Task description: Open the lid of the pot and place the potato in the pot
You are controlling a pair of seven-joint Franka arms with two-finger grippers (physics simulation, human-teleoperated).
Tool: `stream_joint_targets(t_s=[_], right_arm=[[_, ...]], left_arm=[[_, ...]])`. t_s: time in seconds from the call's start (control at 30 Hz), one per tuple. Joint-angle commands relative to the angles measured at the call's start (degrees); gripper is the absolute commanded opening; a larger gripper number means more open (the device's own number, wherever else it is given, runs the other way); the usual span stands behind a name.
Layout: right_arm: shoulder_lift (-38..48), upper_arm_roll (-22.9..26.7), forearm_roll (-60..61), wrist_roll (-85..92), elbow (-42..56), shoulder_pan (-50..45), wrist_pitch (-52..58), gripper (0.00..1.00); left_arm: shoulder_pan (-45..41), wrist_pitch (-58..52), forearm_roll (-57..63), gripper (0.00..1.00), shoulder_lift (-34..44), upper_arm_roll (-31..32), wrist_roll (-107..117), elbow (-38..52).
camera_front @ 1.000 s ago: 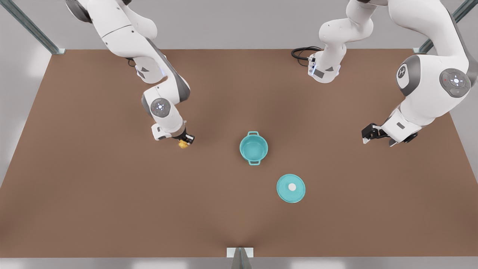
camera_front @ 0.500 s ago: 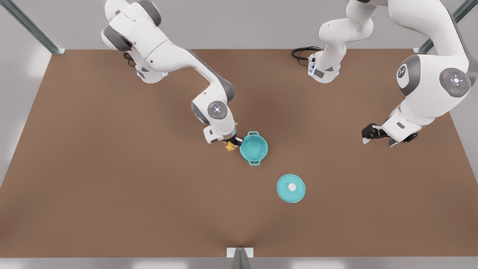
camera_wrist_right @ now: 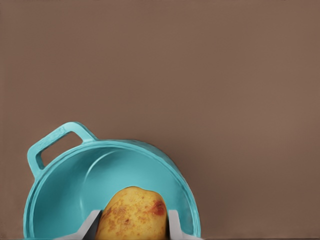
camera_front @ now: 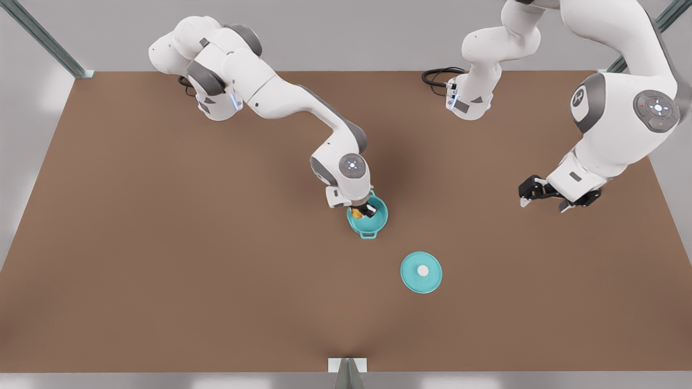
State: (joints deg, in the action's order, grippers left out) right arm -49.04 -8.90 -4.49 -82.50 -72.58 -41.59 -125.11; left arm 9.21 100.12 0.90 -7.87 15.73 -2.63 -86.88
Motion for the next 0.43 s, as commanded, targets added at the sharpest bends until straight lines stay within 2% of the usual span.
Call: stream_joint_targets(t_s=[0.0, 0.03, 0.07, 0.17, 0.2, 0.27, 0.3, 0.37, 0.4], right_arm=[[0.0, 0.02, -0.08, -12.16, 0.51, -0.24, 0.74, 0.52], [0.0, -0.07, -0.43, -11.45, 0.51, -0.24, 0.65, 0.84], [-0.09, 0.02, -0.44, -11.1, 0.6, -0.51, 0.74, 1.0], [0.96, 1.25, -0.44, -10.93, 0.69, -0.42, 1.27, 1.0], [4.21, 2.66, -1.05, -9.7, 0.6, 1.68, 6.88, 1.0], [12.64, 3.1, -0.61, 8.71, 0.69, 13.53, 24.61, 1.0], [18.44, 3.19, -0.96, 32.86, 0.69, 25.65, 34.47, 1.0], [22.32, 2.84, -1.05, 59.96, -1.58, 39.81, 37.74, 1.0], [27.41, 2.75, -1.67, 68.61, -12.11, 45.1, 32.5, 1.0]], left_arm=[[0.28, -0.02, 0.06, 1.0, 0.05, 0.09, 0.69, 0.04], [0.28, -0.02, -0.29, 1.0, 0.05, 0.09, 0.69, 0.04], [0.28, -0.02, -0.29, 1.0, 0.05, 0.09, 0.96, 0.04], [0.28, 0.16, -0.46, 1.0, 0.05, 0.01, 1.13, 0.13], [0.28, 0.16, -0.46, 1.0, 0.14, 0.09, 1.13, 0.04], [0.28, 0.16, -0.38, 1.0, 0.14, 0.09, 1.13, 0.04], [0.28, 0.16, -0.38, 1.0, 0.05, 0.09, 1.13, 0.04], [0.28, 0.16, -0.46, 1.0, -0.04, 0.09, 1.22, 0.04], [0.28, 0.16, -0.46, 1.0, -0.04, 0.09, 1.22, 0.04]])
